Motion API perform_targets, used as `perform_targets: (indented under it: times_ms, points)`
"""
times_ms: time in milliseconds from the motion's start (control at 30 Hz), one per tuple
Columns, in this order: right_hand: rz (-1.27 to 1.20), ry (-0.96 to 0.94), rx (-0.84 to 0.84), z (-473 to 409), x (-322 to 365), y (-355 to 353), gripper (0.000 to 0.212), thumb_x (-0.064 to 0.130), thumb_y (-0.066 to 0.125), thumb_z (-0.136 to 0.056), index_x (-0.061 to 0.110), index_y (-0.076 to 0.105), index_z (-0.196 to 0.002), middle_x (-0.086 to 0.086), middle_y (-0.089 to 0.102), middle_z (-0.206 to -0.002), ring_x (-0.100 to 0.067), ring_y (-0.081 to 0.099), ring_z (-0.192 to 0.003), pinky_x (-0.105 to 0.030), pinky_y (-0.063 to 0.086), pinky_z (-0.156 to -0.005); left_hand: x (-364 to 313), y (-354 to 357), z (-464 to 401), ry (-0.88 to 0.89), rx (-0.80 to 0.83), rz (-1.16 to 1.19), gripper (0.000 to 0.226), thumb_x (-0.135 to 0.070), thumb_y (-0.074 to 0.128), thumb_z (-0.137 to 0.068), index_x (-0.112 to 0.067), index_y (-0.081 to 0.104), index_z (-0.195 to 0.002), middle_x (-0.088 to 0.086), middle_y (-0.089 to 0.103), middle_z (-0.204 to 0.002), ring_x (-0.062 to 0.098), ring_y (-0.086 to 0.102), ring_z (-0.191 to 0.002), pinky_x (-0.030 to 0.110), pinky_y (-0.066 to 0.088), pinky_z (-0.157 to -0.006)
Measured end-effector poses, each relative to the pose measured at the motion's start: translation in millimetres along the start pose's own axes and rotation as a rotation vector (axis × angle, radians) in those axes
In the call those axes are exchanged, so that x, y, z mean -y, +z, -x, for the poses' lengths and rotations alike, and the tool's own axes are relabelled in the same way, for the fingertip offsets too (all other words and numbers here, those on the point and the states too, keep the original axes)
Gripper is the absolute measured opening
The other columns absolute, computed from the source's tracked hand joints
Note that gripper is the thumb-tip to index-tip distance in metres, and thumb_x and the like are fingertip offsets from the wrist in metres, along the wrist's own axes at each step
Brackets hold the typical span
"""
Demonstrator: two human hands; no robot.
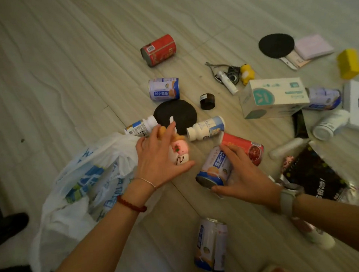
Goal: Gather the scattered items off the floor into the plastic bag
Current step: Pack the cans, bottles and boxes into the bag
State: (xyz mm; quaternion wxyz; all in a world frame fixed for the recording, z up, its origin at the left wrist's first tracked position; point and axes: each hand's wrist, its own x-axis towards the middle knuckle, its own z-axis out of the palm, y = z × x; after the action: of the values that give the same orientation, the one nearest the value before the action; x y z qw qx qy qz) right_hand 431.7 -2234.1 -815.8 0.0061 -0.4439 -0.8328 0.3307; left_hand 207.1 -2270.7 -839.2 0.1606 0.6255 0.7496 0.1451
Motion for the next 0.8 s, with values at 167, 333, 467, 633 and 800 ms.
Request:
perform_targets:
  times_ms: [167,333,467,633,800]
  points:
    - [-0.212,0.053,-0.196,-6.2,15.8,-18.9,0.095,0.035,0.077,-0.067,0.019,0.021,-0.141,-0.003,0.029,-0.138,-0.006,0.034,-0.116,-0.017,0.032,-0.096,-15.8,-47.6,-14.8,0.018,-0.136,0.255,0.091,-0.077,0.043,-0.055,-0.055,0.002,-0.132,0.000,0.030,-0.142,0.011,0.027,-0.126,0.034,0.011,-0.102]
    - [-0.300,0.050,-0.311,-22.3,36.3,-31.0,0.088,0.027,0.075,-0.069,0.015,0.023,-0.139,-0.003,0.030,-0.133,-0.006,0.036,-0.113,-0.001,0.037,-0.084,-21.5,-83.5,-22.2,-0.013,-0.127,0.699,0.090,-0.063,0.064,-0.050,-0.065,0.010,-0.122,-0.003,0.025,-0.137,0.010,0.034,-0.119,0.022,0.030,-0.099]
    - [-0.314,0.059,-0.313,-28.4,48.4,-32.4,0.089,0.031,0.075,-0.069,0.016,0.023,-0.140,-0.008,0.031,-0.136,-0.012,0.039,-0.116,-0.037,0.045,-0.100,-19.9,-86.9,-29.6,0.013,0.013,0.508,0.104,-0.048,0.079,-0.060,-0.048,0.009,-0.138,0.000,0.020,-0.138,0.020,0.042,-0.118,0.028,0.040,-0.094]
    - [-0.327,0.104,-0.331,-23.9,48.1,-31.6,0.087,0.028,0.076,-0.069,0.016,0.025,-0.139,-0.009,0.032,-0.134,-0.019,0.043,-0.117,-0.046,0.046,-0.098,-22.2,-93.2,-30.1,0.011,-0.156,0.683,0.103,-0.042,0.078,-0.062,-0.042,0.011,-0.140,0.000,0.020,-0.139,0.006,0.041,-0.112,0.018,0.037,-0.095]
    - [-0.279,0.012,-0.394,-24.6,54.3,-38.4,0.093,0.033,0.079,-0.064,0.012,0.027,-0.138,-0.010,0.034,-0.132,-0.013,0.039,-0.113,-0.034,0.045,-0.099,-26.3,-113.1,-14.1,0.035,-0.362,0.670,0.095,-0.057,0.065,-0.055,-0.047,0.010,-0.133,0.003,0.012,-0.145,-0.015,0.028,-0.112,-0.008,0.025,-0.083]
